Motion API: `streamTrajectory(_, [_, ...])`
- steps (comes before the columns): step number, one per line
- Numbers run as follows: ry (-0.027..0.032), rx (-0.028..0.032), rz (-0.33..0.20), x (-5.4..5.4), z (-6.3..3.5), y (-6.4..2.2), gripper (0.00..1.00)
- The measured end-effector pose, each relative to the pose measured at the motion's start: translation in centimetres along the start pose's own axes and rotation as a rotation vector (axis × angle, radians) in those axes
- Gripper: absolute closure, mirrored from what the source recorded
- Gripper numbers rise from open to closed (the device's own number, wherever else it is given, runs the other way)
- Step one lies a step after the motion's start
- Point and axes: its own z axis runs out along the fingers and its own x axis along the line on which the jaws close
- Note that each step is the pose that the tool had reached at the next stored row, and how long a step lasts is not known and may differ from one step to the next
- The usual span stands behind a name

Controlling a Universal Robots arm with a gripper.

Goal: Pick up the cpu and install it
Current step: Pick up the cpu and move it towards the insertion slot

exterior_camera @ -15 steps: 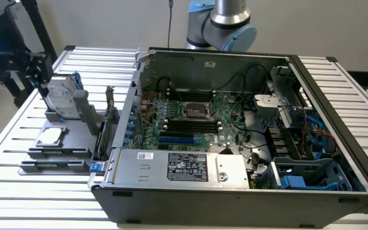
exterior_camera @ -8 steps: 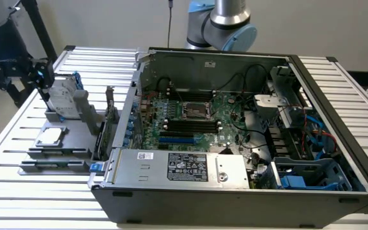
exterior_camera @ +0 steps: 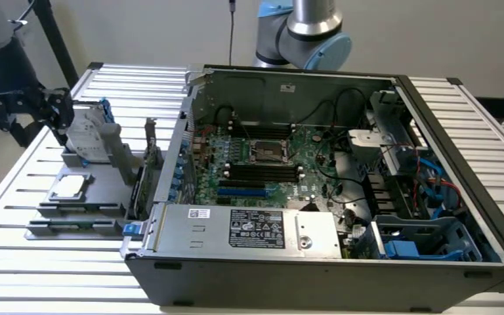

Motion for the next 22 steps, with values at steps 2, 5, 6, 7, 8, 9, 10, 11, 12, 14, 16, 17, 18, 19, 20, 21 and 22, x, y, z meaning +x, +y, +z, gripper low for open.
streamTrajectory(2, [0.0001, 0.0001, 0.0, 0.0, 0.36, -0.19, 0.35])
streamTrajectory(5, [0.0002, 0.0, 0.0, 0.1, 0.89, -0.58, 0.35])
streamTrajectory(6, [0.0002, 0.0001, 0.0, 0.1, 1.08, -0.74, 0.35])
streamTrajectory(7, [0.0002, 0.0001, 0.0, 0.1, 1.26, -0.92, 0.35])
streamTrajectory(8, [0.0001, 0.0, 0.0, 0.1, 1.44, -1.12, 0.35])
streamTrajectory(9, [0.0001, 0.0, 0.0, 0.1, 1.61, -1.3, 0.35])
streamTrajectory(10, [0.0001, 0.0, 0.0, 0.1, 1.79, -1.48, 0.35])
streamTrajectory(11, [0.0002, 0.0001, 0.0, 0.2, 1.96, -1.65, 0.35])
streamTrajectory(12, [0.0002, 0.0, 0.0, 0.2, 2.14, -1.81, 0.35])
streamTrajectory(14, [0.0, 0.0, 0.0, 0.0, 2.52, -2.09, 0.35])
streamTrajectory(16, [0.0001, 0.0001, 0.0, -0.3, 2.85, -2.29, 0.35])
streamTrajectory(17, [0.0002, 0.0, 0.0, -0.6, 3.03, -2.37, 0.35])
streamTrajectory(18, [0.0003, 0.0001, 0.0, -0.8, 3.19, -2.41, 0.35])
streamTrajectory(19, [0.0001, 0.0, 0.001, -1.0, 3.37, -2.44, 0.35])
streamTrajectory(20, [0.0, -0.0001, 0.003, -1.2, 3.55, -2.47, 0.35])
streamTrajectory(21, [-0.0002, -0.0003, 0.007, -1.4, 3.75, -2.49, 0.35])
streamTrajectory(22, [-0.0002, -0.0004, 0.013, -1.5, 3.92, -2.49, 0.35])
